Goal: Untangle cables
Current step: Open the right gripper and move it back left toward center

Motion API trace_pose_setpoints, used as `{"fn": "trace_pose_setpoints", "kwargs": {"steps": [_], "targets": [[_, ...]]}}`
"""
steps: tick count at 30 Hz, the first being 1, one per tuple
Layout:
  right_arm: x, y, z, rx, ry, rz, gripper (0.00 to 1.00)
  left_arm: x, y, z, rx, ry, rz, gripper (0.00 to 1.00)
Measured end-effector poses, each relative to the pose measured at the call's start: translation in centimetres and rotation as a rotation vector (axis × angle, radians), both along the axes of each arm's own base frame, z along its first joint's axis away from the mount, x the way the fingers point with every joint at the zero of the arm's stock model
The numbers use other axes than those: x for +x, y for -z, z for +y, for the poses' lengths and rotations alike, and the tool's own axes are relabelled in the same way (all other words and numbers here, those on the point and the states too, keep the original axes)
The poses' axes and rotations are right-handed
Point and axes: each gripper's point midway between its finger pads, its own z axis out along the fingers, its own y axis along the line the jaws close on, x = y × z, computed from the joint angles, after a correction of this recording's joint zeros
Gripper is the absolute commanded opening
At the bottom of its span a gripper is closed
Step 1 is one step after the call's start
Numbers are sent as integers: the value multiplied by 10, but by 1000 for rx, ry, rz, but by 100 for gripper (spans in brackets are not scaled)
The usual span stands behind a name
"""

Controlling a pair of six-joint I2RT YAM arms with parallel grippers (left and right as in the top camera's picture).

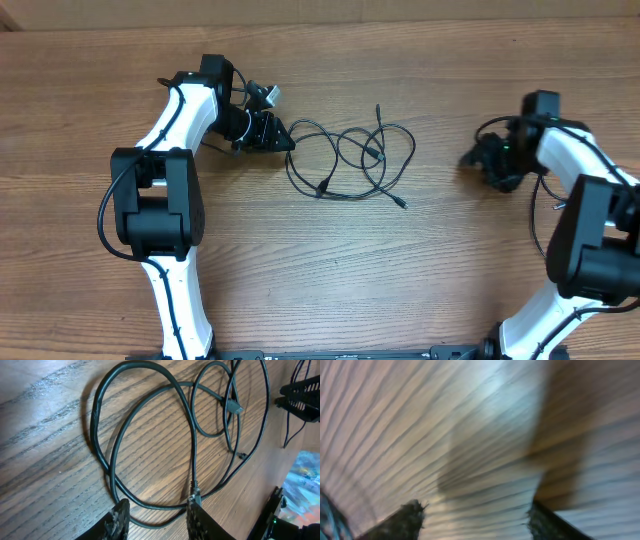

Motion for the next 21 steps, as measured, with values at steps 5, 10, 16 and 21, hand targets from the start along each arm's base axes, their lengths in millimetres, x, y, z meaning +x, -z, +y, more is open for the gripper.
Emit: {"fn": "trace_pose_setpoints", "kwargs": {"steps": [5,10,16,21], "targets": [[5,-5,29,6,-83,-24,100,0,0,0,1,0,-1,41],[5,-5,34,6,-96,-23,100,0,1,1,8,-1,0,42],[5,-5,34,6,-96,-24,100,0,2,3,19,-1,-1,42],[5,-5,34,6,-96,-24,100,0,2,2,19,-9,5,42]]}}
